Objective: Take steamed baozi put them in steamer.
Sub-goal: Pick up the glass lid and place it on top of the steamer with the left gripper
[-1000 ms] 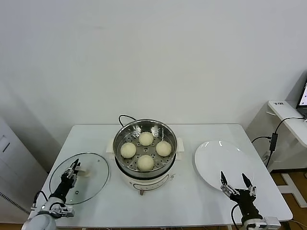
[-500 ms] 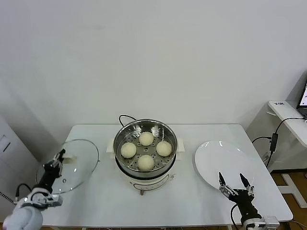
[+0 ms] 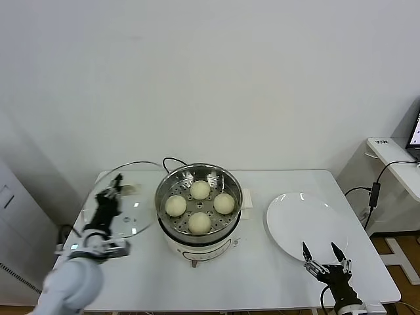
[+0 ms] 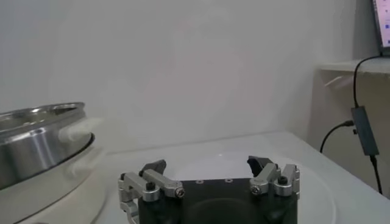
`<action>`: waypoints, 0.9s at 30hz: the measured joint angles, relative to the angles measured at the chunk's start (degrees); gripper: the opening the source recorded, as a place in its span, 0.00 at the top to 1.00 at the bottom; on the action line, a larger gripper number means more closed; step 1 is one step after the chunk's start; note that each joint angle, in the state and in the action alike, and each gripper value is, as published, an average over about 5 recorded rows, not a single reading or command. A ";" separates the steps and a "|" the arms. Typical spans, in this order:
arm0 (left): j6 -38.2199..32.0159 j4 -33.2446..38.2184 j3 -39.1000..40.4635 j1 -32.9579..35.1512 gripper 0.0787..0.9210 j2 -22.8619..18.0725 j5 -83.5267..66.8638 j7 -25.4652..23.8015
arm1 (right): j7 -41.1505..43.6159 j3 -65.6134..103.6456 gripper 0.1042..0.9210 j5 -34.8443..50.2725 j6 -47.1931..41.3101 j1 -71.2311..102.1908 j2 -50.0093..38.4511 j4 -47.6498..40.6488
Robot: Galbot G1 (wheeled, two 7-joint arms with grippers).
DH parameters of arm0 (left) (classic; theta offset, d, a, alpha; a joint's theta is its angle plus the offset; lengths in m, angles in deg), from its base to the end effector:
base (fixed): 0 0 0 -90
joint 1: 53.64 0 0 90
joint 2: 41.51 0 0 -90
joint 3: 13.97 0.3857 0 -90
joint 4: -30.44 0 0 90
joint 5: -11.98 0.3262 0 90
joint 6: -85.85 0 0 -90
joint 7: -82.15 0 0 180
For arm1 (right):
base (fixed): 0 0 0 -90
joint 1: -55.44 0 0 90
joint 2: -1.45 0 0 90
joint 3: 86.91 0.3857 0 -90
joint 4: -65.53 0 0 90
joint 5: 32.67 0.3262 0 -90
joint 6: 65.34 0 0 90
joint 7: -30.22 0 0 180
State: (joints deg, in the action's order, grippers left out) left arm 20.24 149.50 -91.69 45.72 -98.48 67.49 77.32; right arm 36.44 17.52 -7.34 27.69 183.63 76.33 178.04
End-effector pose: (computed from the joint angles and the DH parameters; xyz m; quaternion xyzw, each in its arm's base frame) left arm 0.2385 0.0730 -0.2659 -0.0011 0.7550 0.6554 0.0203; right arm 0.0858 -0.1405 -0.3629 -0.0134 -0.9959 -0.0453 0.0772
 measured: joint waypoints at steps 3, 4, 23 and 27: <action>4.89 0.42 7.21 -4.05 0.95 -0.78 2.43 -1.03 | 0.14 0.39 0.12 -0.24 0.03 0.49 0.31 0.19; 6.24 0.43 9.47 -5.39 0.95 -1.15 3.21 -1.39 | 0.20 0.52 0.12 -0.29 0.04 0.64 0.41 0.24; 17.72 -6.56 32.75 -21.77 0.95 -8.05 11.13 -6.86 | 1.30 1.78 0.12 -0.69 0.80 2.33 1.25 0.35; 17.81 -8.48 33.89 -22.99 0.95 -8.35 11.51 -7.64 | 1.50 1.96 0.12 -0.56 1.01 2.42 1.36 0.23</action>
State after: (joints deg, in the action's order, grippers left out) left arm 38.05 141.02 -57.80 22.73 -106.83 79.00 69.69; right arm 37.94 19.48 -7.90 28.70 186.05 77.69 178.27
